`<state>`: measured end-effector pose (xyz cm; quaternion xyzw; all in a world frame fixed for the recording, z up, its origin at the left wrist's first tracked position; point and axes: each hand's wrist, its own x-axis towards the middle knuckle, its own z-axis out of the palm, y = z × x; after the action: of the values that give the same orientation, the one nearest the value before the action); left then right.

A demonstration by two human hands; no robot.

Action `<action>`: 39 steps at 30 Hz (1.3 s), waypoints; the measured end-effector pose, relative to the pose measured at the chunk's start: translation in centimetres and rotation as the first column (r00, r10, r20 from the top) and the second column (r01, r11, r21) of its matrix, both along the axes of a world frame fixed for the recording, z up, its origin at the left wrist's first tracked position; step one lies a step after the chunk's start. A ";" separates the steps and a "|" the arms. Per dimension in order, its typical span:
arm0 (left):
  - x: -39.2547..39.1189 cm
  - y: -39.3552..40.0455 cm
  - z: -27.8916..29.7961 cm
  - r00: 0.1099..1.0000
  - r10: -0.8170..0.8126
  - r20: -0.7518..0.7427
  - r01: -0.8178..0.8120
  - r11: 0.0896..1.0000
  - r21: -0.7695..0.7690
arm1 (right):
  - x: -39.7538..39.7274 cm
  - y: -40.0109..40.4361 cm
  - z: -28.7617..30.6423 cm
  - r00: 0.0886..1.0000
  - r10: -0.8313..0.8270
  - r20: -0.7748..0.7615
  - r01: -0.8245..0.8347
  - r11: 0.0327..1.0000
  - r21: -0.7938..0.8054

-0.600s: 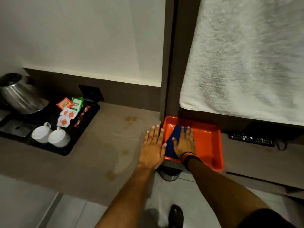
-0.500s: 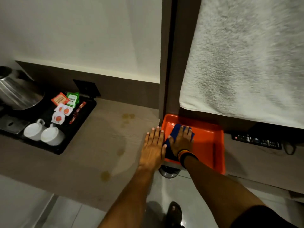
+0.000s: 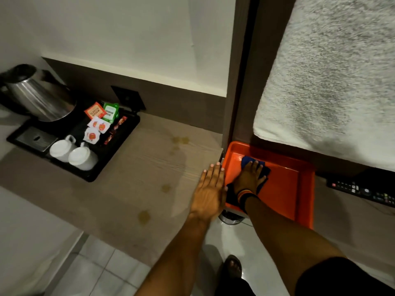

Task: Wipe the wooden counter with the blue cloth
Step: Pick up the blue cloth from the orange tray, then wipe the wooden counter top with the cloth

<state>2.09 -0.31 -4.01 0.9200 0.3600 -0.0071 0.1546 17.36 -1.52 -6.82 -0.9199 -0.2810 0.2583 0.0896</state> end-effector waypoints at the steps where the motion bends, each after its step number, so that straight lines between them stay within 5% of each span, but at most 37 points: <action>1: -0.1 0.1 0.4 1.000 -0.008 0.002 0.008 1.000 -0.009 | 0.6 -0.2 0.5 1.000 -0.010 -0.021 0.011 0.999 0.050; 6: -3.6 0.7 3.1 0.999 0.038 0.036 -0.038 0.999 0.019 | 0.9 -0.9 4.9 0.995 -0.096 0.041 0.074 0.925 0.374; 12: -12.8 1.3 6.3 0.984 0.132 0.116 -0.141 0.987 0.072 | -9.0 -2.9 10.3 0.996 0.046 0.075 -0.080 0.832 0.549; 17: -24.7 2.8 5.3 0.973 0.221 0.071 -0.226 0.972 0.072 | -22.0 -6.3 8.6 0.933 0.357 0.040 -0.326 0.796 0.510; 20: -31.0 4.4 3.6 0.961 0.274 -0.020 -0.272 0.959 0.076 | -27.0 -8.4 5.6 0.863 0.506 0.017 -0.481 0.808 0.340; 25: -34.7 5.8 1.3 0.947 0.319 -0.040 -0.320 0.947 -0.039 | -28.4 -8.5 3.7 0.876 0.460 0.144 -0.482 0.834 0.270; 29: -34.5 4.9 -0.1 0.925 0.349 0.153 -0.357 0.933 0.031 | -28.0 -4.6 3.2 0.802 0.509 0.313 -0.574 0.801 0.169; 36: -34.5 6.3 -0.4 0.940 0.313 0.138 -0.325 0.943 0.077 | -28.9 -6.2 2.9 0.575 0.763 0.295 -0.816 0.559 0.146; 39: -34.6 6.4 -0.4 0.944 0.306 0.123 -0.314 0.948 0.053 | -25.6 -8.2 3.1 0.610 0.745 0.270 -0.791 0.591 0.156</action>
<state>-32.49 6.11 -4.43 0.8558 0.4909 0.0823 0.1407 -8.24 -9.68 -3.71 -0.7060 -0.6891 0.1503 0.0633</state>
